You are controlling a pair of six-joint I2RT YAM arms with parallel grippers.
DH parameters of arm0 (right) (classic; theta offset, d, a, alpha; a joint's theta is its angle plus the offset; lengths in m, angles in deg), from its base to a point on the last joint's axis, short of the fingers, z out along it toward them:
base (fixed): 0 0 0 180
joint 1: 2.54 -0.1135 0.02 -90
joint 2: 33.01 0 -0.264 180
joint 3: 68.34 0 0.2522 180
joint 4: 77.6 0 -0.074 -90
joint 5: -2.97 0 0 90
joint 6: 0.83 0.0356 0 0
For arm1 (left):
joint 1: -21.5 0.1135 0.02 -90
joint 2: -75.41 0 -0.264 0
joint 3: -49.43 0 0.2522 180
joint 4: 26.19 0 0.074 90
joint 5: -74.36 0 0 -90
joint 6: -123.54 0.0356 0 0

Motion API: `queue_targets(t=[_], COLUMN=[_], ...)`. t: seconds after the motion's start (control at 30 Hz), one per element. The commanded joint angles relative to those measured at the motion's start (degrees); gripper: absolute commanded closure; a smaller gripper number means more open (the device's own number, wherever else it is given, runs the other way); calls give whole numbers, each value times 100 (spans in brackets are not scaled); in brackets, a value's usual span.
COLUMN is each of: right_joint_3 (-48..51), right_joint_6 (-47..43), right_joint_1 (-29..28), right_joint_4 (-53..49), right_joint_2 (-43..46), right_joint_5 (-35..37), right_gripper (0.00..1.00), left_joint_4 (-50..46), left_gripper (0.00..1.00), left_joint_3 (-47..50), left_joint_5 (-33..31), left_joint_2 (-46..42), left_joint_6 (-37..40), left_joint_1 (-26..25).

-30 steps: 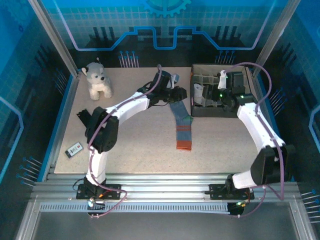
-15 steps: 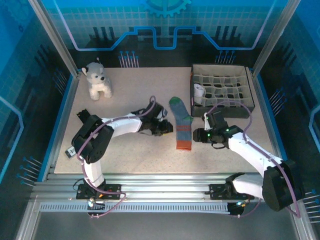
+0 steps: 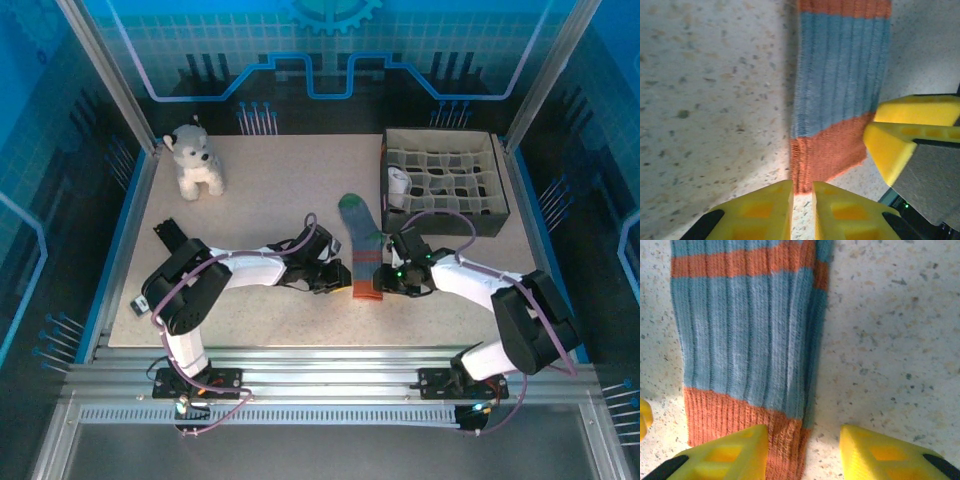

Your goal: Roll the socks

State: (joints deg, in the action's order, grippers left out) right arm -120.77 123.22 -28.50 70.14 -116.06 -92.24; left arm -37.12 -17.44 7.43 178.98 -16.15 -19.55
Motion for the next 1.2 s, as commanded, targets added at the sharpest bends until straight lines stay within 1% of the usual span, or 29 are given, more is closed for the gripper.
queue_targets(t=[0.0,0.1,0.5,0.6,0.67,0.7,0.8,0.87,0.93,1.0,1.07,1.1,1.17], right_joint_3=[-158,-177,-238,-255,-271,-267,-276,-271,-233,-157,-79,-57,-35], right_joint_6=[100,120,260,287,271,249,137,61,11,13,49,58,52], right_joint_1=[-101,-145,-429,-488,-515,-525,-580,-623,-646,-651,-649,-649,-653], right_joint_4=[71,66,153,163,130,113,15,-94,-169,-189,-170,-164,-199], right_joint_2=[-120,-252,-467,-467,-428,-408,-370,-387,-392,-372,-323,-290,-211], right_joint_5=[-107,-154,-274,-279,-273,-270,-216,-144,-82,-42,-22,-5,35], right_gripper=[63,67,72,73,73,73,73,72,72,72,72,72,72], left_joint_4=[250,348,569,439,32,-247,-1393,-2053,-2454,-2676,-2703,-2639,-2354], left_gripper=[83,83,81,81,81,81,80,79,78,78,77,76,75], left_joint_3=[-24,-60,-86,-61,-79,-123,-342,-499,-636,-772,-834,-806,-579], left_joint_5=[269,343,479,370,169,54,-475,-873,-1135,-1182,-1134,-1087,-881], left_joint_2=[199,357,553,383,126,-7,-458,-746,-1009,-1265,-1548,-1662,-1949], left_joint_6=[-153,-237,-416,-356,-77,108,1128,1986,2737,3651,4687,5113,6236], left_joint_1=[-46,-66,-147,-134,-120,-108,-46,26,103,156,140,127,100])
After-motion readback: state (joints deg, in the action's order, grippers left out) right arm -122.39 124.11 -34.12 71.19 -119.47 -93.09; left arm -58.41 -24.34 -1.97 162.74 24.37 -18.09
